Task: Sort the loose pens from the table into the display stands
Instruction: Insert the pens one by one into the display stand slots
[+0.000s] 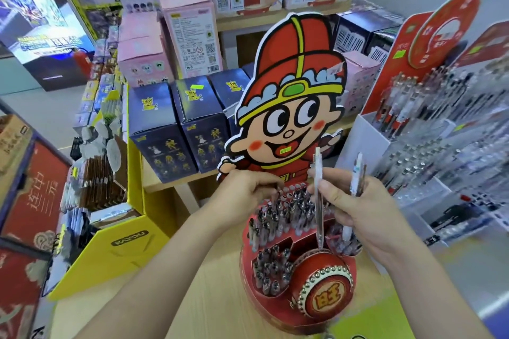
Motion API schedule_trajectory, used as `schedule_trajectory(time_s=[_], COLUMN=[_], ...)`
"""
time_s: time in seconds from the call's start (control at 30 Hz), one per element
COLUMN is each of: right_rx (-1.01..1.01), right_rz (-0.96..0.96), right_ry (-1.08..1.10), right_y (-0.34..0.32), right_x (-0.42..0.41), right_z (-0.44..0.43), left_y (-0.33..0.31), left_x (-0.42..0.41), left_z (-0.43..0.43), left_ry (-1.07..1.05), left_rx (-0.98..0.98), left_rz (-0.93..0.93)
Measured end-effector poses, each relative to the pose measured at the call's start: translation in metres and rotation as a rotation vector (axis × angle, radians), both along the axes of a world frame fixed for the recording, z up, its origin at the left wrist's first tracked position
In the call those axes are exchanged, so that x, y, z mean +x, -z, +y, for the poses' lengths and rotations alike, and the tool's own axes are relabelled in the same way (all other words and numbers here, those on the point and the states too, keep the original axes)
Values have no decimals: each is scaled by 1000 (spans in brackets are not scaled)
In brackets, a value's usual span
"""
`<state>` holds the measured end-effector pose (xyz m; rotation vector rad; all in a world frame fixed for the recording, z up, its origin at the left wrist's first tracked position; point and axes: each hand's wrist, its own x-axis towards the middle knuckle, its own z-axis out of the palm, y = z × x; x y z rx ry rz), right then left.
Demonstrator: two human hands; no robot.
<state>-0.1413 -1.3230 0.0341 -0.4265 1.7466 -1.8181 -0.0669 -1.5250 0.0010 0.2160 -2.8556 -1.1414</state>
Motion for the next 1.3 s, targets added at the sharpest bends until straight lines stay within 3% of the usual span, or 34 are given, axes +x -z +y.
schedule_trajectory(time_s=[0.37,0.53,0.63,0.7,0.77,0.97,1.07,1.17,1.3], right_rx=[-61,-93,-121,-128,-143,-108,-193,-376,-397], right_rz=[-105,-169,-205,-224,-238,-233,-376,-523,-495], right_ry=[19,49,41,6,-44,-146,-149,-128,-39], right_y=[-9,-10,-11,-12,-14,-14,-14,-16,-17], right_x=[21,24,27,30,35,40,35,28,21], right_z=[-6,-8,-10,-13,-16,-15,-8,3,24], left_y=[7,-13,-44,-64,-73,-72,-74,-81,-92], left_x=[3,15,29,34,38,42,41,35,17], left_z=[5,8,16,24,30,32,31,33,53], left_ry=[-90,-186,-278,-214,-153,-257,-325,-287,-191], left_rx=[34,-65,268,563,674,714,665,633,638], left_rz=[-32,-5,213,234,197,222,292,324,339])
